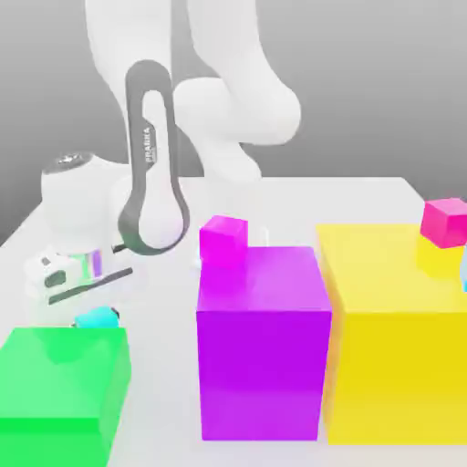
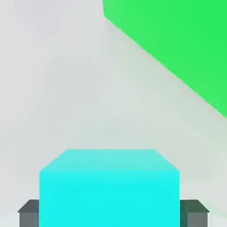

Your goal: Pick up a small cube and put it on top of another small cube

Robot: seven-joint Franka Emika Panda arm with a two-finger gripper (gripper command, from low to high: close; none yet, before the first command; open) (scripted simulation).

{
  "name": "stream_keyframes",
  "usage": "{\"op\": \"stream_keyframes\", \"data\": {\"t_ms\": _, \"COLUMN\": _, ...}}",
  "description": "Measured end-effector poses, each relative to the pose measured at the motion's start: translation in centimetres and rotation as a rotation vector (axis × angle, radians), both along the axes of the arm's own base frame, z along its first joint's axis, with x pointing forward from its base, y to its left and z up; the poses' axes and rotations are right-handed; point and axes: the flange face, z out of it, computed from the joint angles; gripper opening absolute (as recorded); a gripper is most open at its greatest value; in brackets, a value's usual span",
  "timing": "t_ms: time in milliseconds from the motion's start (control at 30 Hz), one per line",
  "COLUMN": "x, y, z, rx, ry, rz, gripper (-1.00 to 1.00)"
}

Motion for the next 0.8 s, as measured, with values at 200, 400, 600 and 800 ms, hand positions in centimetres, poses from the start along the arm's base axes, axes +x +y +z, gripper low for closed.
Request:
{"op": "stream_keyframes", "data": {"t_ms": 200, "x": 0.1, "y": -0.1, "z": 1.9, "rx": 0.001, "ry": -0.001, "rz": 0.001, "gripper": -1.0}}
{"op": "stream_keyframes", "data": {"t_ms": 400, "x": 0.8, "y": 0.2, "z": 6.0, "rx": 0.002, "ry": 0.01, "rz": 0.003, "gripper": -1.0}}
{"op": "stream_keyframes", "data": {"t_ms": 600, "x": 2.5, "y": -1.7, "z": 5.6, "rx": -0.048, "ry": 0.064, "rz": -0.103, "gripper": -1.0}}
{"op": "stream_keyframes", "data": {"t_ms": 800, "x": 4.0, "y": -4.2, "z": 5.4, "rx": -0.147, "ry": 0.119, "rz": -0.215, "gripper": -1.0}}
